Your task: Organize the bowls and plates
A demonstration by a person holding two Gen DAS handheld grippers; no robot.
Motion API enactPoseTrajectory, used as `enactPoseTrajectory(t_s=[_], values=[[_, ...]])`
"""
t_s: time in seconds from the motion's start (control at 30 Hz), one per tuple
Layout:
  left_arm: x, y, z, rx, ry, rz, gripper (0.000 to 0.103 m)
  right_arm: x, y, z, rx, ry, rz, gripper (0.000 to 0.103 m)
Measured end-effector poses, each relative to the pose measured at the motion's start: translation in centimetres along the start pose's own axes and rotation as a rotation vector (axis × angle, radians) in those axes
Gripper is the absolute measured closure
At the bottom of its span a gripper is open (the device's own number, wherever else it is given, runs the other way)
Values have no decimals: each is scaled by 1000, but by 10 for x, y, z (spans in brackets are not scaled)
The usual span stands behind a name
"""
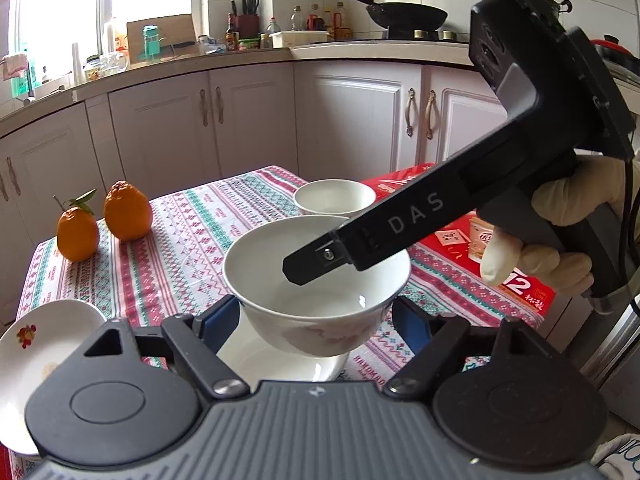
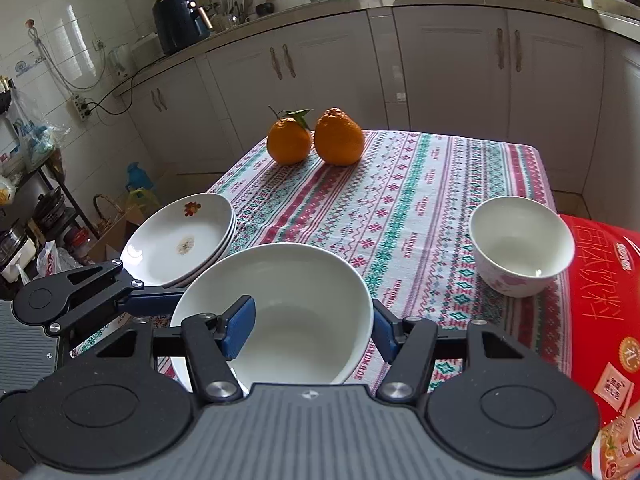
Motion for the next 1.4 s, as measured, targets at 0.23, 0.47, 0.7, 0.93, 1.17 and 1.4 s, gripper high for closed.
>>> enactPoseTrajectory(t_s=[0.23,0.47,0.7,0.93,1.17,1.4], values=[[17,-6,-10,20,35,2,20,8,-17,7,24,16,9,36],[25,-14,-16,44,50,-3,20,10,-29,11,44,18,15,36],[28,-21,-20,64,57,-13,20,9,-37,8,61,11,18,36],[29,-23,-21,72,55,-10,20,9,-40,8,65,12,19,36],[30,-26,-21,80,55,-9,20,8,-42,7,67,14,15,36],[31,-29,-24,89,55,-8,19,8,-44,7,72,22,12,36]])
Point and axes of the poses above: each gripper's, at about its wrist camera, not at the fingertips, and y roughly against the way its jaws point, x to its left, z to its top, the point moved 10 cm from there along -y, roughly the way its jaws point, and after that the axes turned 15 degrees about x, right-handed, at the moved point
